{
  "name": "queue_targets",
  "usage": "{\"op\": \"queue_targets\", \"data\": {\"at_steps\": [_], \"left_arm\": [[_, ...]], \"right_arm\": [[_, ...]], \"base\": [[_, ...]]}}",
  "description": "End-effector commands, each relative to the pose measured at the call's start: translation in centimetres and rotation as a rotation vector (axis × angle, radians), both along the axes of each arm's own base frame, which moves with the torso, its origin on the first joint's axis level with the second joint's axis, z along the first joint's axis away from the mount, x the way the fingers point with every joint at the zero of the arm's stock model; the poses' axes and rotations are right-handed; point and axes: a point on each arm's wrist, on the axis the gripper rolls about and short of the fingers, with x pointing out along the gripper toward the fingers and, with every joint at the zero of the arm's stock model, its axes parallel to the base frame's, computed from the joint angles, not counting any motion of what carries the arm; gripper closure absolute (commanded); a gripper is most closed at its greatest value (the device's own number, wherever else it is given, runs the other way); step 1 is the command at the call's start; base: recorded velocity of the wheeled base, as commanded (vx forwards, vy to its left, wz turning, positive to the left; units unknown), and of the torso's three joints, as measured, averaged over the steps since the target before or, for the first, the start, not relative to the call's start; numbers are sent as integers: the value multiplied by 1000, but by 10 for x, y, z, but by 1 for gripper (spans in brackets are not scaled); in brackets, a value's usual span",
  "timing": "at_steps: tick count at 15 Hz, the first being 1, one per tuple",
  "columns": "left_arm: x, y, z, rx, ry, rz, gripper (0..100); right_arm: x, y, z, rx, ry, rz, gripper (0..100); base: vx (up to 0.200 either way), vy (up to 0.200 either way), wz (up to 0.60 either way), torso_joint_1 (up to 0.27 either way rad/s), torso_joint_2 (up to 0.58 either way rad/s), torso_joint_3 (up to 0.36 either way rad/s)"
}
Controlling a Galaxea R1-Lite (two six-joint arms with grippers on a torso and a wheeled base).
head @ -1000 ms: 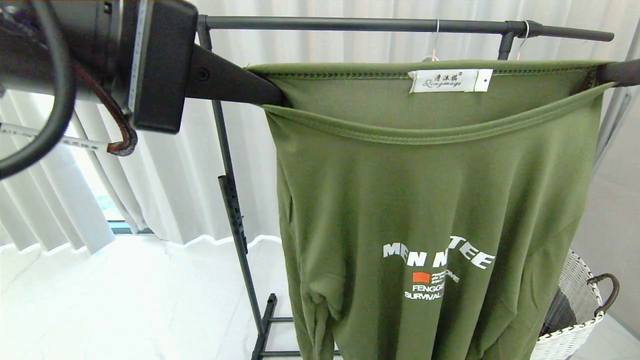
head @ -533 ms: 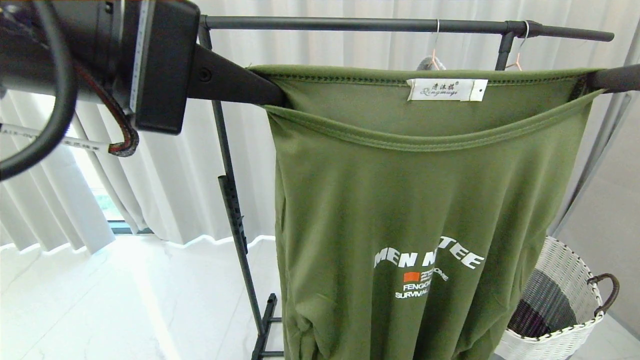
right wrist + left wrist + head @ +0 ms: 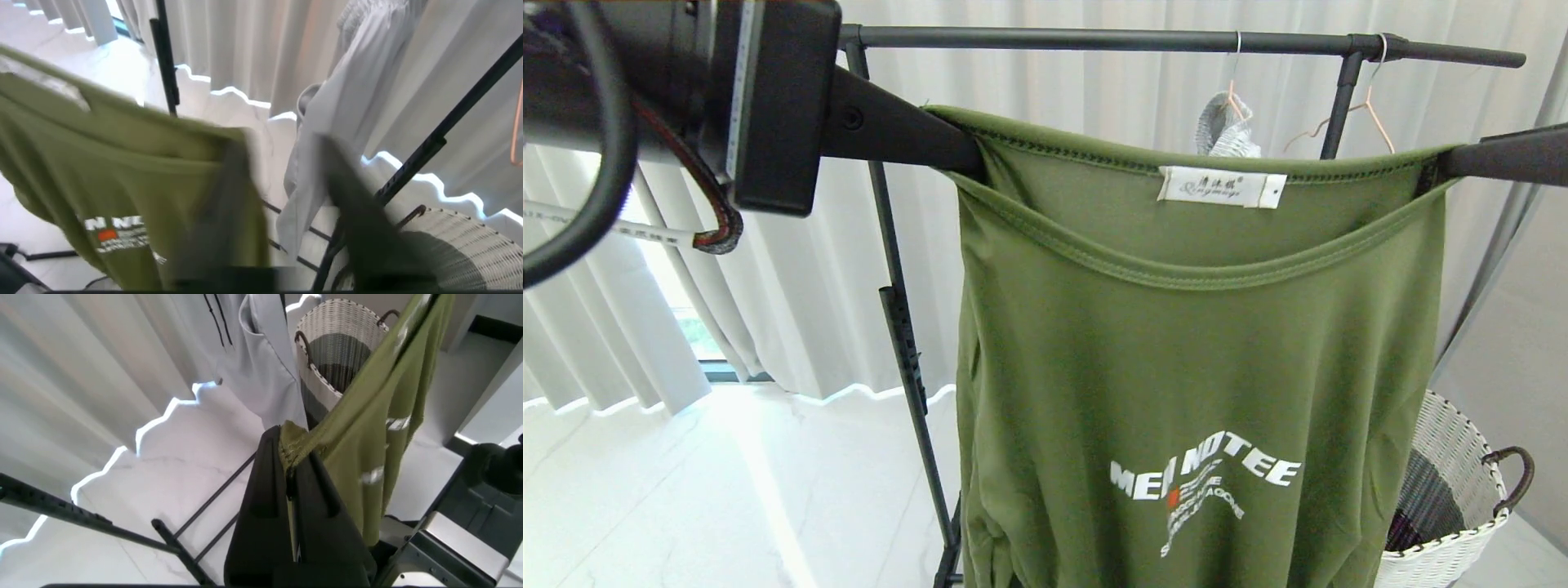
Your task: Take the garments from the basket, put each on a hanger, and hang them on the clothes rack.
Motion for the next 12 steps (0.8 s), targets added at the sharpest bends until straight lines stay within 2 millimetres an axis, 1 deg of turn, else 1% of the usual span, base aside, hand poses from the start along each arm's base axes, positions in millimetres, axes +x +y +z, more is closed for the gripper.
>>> {"op": "queue_targets", "data": {"at_steps": [1,3,4,6,7,9,10,11,12], "left_arm": [[0,0,0,-1,-1,1,100],[1,0,0,3,-1,9,100],[3,-1,-2,18,-8,44,100],[9,-4,-5,53,-20,135,100],[10,-5,-6,58,-22,153,100],[11,-5,-7,63,-20,162,100],[12,-5,-8,65,-18,164,100],[13,-5,-8,71,-19,175,100],[12,-4,-8,75,-26,192,100]], "right_arm": [[-2,-2,-5,-6,8,2,0],[-11,-10,-9,-4,8,11,0],[-18,-15,-11,3,8,34,0],[-33,-25,-15,32,13,137,0],[-40,-30,-18,45,16,176,0],[-42,-32,-20,61,2,175,0],[-42,-33,-21,87,-34,166,0],[-38,-34,-25,81,-39,131,0],[-31,-39,-32,54,-23,38,0]], "base": [[0,0,0,0,0,0],[0,0,0,0,0,0],[0,0,0,0,0,0],[0,0,0,0,0,0],[0,0,0,0,0,0],[0,0,0,0,0,0],[0,0,0,0,0,0],[0,0,0,0,0,0],[0,0,0,0,0,0]]}}
